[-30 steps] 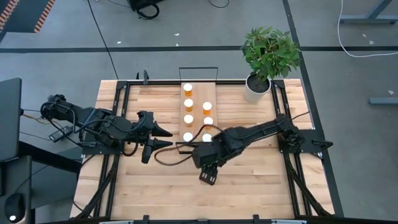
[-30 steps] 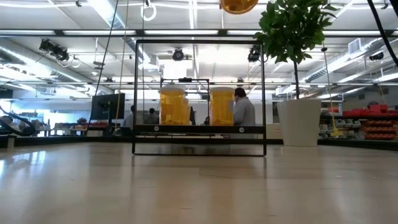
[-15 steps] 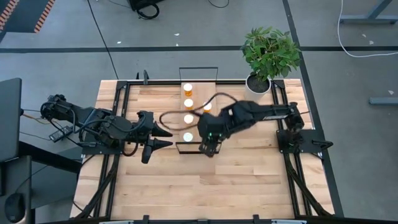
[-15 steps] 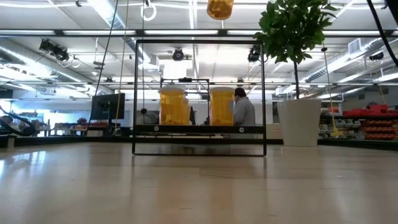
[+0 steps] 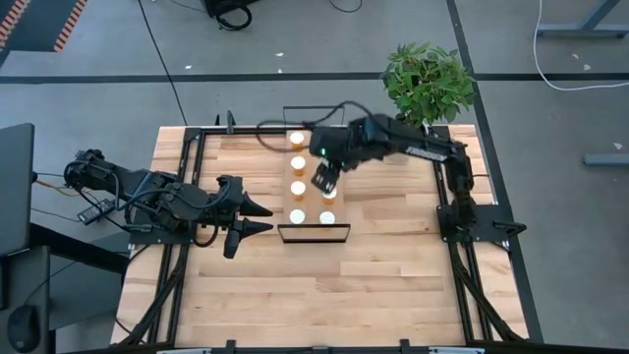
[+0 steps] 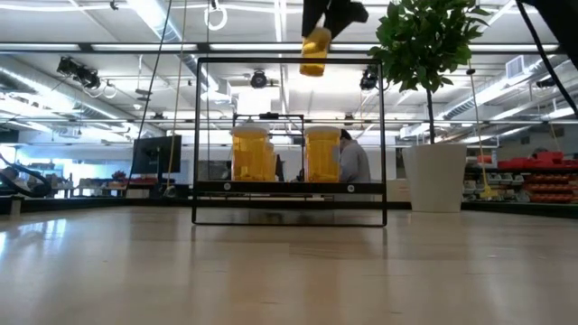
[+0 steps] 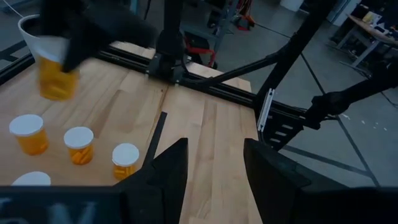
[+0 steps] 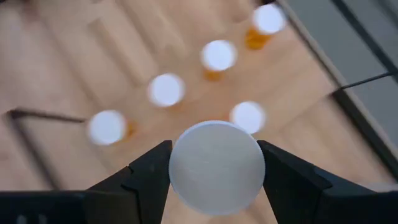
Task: Pick and place medicine bottles onto shelf by color
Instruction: Put the orange pill bottle on the shelf aligned with the other orange pill bottles
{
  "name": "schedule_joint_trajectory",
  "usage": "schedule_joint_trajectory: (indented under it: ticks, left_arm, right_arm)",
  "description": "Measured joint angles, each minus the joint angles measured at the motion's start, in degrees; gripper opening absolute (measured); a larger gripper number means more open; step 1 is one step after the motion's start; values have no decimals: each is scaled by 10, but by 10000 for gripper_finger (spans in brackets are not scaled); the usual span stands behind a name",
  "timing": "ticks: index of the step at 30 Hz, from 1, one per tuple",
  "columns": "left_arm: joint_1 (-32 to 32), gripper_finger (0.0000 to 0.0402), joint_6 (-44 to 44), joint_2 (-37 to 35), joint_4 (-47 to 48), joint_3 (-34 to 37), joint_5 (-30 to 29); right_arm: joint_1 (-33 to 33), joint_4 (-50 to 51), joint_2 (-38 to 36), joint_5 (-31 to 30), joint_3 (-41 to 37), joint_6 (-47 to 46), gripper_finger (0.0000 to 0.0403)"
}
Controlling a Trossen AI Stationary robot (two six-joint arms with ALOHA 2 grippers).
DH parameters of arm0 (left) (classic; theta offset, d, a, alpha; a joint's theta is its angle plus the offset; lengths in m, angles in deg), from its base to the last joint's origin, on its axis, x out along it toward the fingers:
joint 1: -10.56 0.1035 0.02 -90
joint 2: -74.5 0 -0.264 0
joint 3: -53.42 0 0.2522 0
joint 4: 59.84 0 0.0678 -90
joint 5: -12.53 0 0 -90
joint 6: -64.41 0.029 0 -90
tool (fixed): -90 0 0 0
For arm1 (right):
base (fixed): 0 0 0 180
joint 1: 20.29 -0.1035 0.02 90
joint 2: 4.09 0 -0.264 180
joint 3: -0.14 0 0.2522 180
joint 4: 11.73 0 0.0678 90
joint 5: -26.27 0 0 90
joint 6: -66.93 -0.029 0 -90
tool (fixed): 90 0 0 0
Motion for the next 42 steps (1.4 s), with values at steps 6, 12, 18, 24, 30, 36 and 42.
schedule_joint_trajectory:
  ticks: [6,12,18,24,30,36,42]
  left_arm:
    - [1,162,0,0,0,0,0]
    - [1,162,-6,0,0,0,-19]
    - [1,162,-13,0,-4,0,-65]
    - [2,162,-15,0,-4,0,-82]
    - [2,162,-15,0,-5,0,-82]
    - [2,162,-8,0,-4,0,-93]
    - [2,162,-6,0,-4,0,-119]
  right_arm:
    - [78,-39,0,-2,-8,61,232]
    - [143,-88,2,0,-20,115,232]
    - [186,-117,4,42,-88,153,232]
    - [202,-127,5,54,-150,192,232]
    - [209,-177,5,68,-174,207,232]
    - [216,-229,5,68,-176,226,232]
    - [239,-251,9,66,-176,242,232]
